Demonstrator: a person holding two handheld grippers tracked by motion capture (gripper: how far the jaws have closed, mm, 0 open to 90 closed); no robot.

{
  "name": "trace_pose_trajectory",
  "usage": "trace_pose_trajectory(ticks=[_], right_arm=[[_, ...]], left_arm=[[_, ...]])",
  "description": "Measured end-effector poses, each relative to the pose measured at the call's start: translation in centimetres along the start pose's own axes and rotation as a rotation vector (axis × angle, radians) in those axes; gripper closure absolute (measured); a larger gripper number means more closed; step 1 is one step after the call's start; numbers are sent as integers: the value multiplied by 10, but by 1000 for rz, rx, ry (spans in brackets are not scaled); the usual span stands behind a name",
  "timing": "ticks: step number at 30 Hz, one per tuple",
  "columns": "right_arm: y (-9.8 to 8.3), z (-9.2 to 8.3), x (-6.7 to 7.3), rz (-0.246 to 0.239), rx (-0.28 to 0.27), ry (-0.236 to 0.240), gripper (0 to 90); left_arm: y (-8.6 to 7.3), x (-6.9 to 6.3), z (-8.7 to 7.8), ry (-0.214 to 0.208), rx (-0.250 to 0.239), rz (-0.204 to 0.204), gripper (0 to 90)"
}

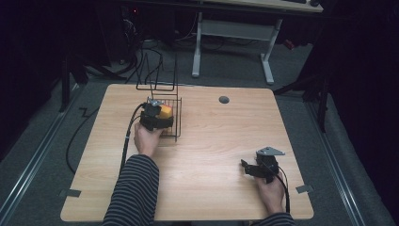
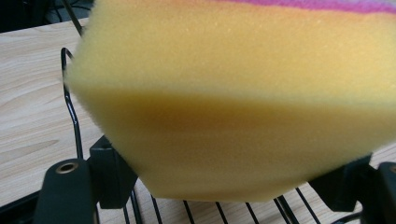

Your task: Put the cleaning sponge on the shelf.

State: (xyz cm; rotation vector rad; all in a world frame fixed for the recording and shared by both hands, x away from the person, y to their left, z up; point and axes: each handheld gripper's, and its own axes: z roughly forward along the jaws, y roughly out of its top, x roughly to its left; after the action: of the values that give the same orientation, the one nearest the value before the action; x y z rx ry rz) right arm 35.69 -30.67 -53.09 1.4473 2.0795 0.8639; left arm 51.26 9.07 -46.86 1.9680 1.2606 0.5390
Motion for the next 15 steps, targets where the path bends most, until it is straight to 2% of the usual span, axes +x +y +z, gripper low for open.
trace_pose_trajectory(ticks=[15], right_arm=[[0, 0, 0, -1, 0, -1, 256]], left_arm=[[-1, 0, 3, -4, 7, -11, 142]])
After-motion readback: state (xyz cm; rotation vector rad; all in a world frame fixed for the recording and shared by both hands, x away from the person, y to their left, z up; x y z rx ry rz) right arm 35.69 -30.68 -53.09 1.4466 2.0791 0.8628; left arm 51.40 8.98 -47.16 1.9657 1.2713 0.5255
